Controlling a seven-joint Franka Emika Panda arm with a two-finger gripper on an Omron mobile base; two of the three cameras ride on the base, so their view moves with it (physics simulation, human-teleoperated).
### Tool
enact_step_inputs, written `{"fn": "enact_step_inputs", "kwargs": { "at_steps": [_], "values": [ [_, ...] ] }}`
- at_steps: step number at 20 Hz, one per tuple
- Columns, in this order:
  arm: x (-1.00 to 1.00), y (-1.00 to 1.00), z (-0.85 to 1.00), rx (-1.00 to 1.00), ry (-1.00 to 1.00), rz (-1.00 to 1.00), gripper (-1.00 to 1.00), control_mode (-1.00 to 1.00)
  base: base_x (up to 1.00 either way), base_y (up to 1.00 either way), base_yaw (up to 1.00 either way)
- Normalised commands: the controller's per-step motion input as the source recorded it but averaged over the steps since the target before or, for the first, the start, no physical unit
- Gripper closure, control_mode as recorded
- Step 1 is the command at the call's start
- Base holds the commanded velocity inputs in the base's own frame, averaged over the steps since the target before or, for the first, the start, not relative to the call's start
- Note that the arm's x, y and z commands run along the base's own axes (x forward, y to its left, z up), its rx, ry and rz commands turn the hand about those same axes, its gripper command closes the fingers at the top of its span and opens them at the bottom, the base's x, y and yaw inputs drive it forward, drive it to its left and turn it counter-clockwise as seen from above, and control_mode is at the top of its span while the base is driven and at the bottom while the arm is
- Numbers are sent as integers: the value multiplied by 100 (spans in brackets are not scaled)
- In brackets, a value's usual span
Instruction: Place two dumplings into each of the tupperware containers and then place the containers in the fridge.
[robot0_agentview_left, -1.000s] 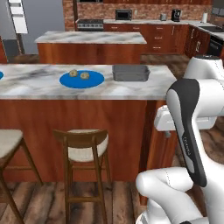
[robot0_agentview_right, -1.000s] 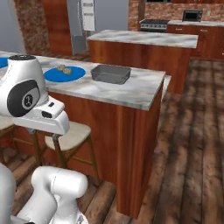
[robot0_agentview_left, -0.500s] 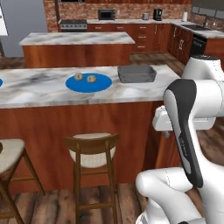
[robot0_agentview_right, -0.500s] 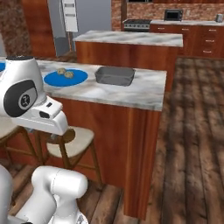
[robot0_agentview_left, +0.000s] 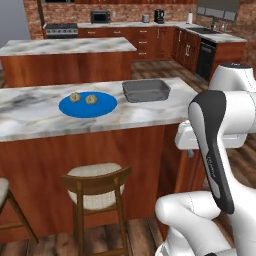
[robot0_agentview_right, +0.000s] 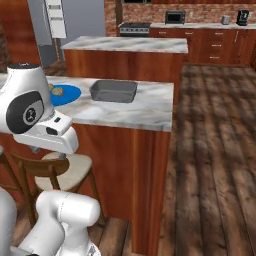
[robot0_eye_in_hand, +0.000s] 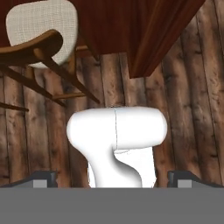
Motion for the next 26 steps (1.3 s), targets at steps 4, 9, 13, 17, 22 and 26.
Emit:
{"fn": "enact_step_inputs", "kwargs": {
  "at_steps": [4,9,13,17,22,26],
  "values": [
    [0,0,0,0,0,0,-100,100,55,0,-18],
    [0,0,0,0,0,0,-100,100,76,0,-3],
    [0,0,0,0,0,0,-100,100,56,-14,0],
    [0,0,0,0,0,0,-100,100,4,-38,1],
    [0,0,0,0,0,0,-100,100,0,-21,0],
    [0,0,0,0,0,0,-100,100,30,-25,0]
  ]
}}
